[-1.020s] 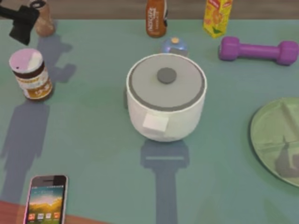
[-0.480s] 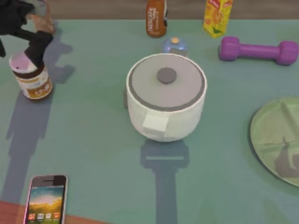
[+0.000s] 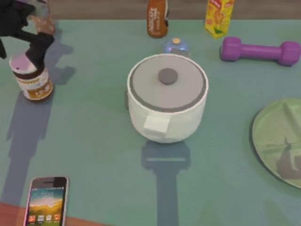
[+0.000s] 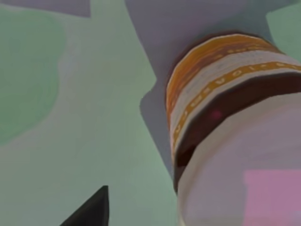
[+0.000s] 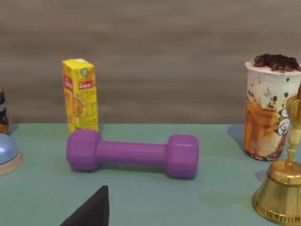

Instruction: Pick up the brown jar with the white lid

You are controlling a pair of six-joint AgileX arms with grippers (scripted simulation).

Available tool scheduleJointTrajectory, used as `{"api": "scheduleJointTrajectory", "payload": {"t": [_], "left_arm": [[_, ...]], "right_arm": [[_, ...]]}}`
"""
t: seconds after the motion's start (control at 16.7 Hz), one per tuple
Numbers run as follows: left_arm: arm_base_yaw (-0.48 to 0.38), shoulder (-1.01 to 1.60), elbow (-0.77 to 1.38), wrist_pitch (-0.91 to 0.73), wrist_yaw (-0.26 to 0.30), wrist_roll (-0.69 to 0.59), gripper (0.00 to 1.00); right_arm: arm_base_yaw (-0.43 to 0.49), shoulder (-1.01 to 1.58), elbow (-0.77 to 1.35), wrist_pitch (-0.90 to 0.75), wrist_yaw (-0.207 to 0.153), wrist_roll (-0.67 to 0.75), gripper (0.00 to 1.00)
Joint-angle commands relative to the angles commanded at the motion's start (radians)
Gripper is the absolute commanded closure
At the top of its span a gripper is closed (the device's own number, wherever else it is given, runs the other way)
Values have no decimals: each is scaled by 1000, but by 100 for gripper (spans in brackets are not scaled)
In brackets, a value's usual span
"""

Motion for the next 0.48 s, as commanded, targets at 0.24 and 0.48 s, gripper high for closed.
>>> {"api": "scheduleJointTrajectory", "payload": {"t": [0.24, 0.48], "left_arm": [[0, -23, -152, 121, 0, 0, 0], [1, -37, -255, 215, 0, 1, 0]], "right_arm": [[0, 0, 0, 0, 0, 0, 0], [0, 0, 0, 0, 0, 0, 0]]}}
